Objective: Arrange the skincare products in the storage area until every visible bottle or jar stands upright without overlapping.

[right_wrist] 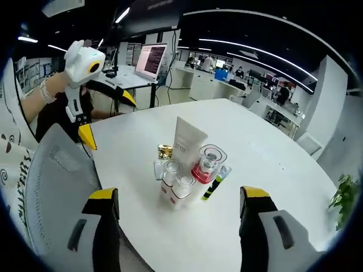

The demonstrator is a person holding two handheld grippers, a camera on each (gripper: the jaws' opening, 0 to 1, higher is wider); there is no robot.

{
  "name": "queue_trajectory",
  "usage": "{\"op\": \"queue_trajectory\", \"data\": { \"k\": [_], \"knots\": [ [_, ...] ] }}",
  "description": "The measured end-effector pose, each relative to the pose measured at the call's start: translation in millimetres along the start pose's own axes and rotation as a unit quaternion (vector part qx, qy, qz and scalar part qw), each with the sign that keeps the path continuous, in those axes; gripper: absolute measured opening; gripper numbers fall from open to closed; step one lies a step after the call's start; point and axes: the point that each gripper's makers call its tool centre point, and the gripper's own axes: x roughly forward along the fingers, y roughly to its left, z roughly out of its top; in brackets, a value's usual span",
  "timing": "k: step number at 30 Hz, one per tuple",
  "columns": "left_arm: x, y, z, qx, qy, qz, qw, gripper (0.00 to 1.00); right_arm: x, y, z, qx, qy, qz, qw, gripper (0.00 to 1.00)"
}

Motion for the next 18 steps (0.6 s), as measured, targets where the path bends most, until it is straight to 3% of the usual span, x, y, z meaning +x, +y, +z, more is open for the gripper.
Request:
{"op": "queue_trajectory", "data": {
  "k": [6,18],
  "knots": [
    [0.0,-0.6,0.5,-0.002,-0.008,-0.007,0.9999,0.99,1.7,-1.2,1.6,0.010,-0.005,0.003,0.9999,0.95],
    [2.1,4.5,-3.3,-0.013,-0.003,-0.005,0.9999,0.99,8.5,1.5,-1.9,0.006,0.010,0.012,0.9999,0.99]
  ]
}}
